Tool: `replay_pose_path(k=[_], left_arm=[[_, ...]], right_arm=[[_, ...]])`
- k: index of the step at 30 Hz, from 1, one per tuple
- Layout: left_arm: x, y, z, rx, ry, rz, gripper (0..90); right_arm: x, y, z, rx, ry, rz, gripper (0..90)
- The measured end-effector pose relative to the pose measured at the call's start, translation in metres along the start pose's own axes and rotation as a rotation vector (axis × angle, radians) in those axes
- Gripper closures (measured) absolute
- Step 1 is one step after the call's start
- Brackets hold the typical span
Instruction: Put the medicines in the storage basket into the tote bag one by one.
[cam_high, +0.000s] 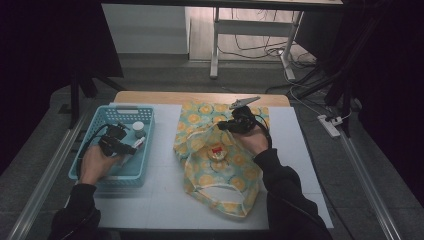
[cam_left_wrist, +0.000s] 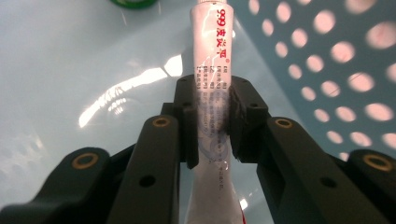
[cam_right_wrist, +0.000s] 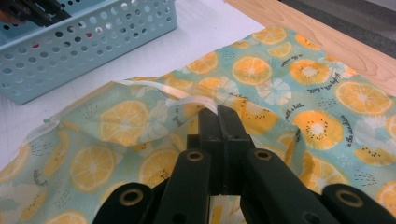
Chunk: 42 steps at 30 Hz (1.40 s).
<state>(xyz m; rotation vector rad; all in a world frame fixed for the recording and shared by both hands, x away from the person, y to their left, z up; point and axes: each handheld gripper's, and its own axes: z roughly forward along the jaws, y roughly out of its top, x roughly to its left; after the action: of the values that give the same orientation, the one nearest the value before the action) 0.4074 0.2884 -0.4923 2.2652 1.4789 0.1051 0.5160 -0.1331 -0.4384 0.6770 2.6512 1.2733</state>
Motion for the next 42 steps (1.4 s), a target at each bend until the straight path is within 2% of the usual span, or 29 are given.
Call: replay_pose_path(k=[3,7,11,14,17,22,42], left_arm=[[0.001,0.001,-0.008,-0.021,-0.02,-0.002,75.0],[0.0,0.001,-0.017,-0.039,-0.028,-0.017,75.0],[-0.002,0.0,-0.027,-0.056,-0.033,-0.01,75.0],[-0.006,0.001,-0.036,-0.076,-0.021,0.002,75.0],[-0.008,0.002,-0.044,-0.098,-0.04,0.007,75.0],[-0.02,0.006,-0.052,-0.118,-0.061,0.032,75.0],[-0.073,0.028,-0.06,-0.159,-0.158,0.156,75.0]], right_arm=[[0.001,0.001,0.0,-0.004,-0.001,-0.002,90.0],[0.001,0.001,0.0,-0.006,0.0,-0.003,90.0],[0.002,0.002,-0.001,-0.01,-0.002,-0.004,90.0],[0.002,0.002,-0.001,-0.01,-0.002,-0.007,90.0],[0.002,0.003,-0.002,-0.015,-0.004,-0.009,90.0],[0.002,0.004,-0.002,-0.019,-0.004,-0.01,90.0],[0.001,0.005,-0.005,-0.027,-0.01,-0.008,90.0]])
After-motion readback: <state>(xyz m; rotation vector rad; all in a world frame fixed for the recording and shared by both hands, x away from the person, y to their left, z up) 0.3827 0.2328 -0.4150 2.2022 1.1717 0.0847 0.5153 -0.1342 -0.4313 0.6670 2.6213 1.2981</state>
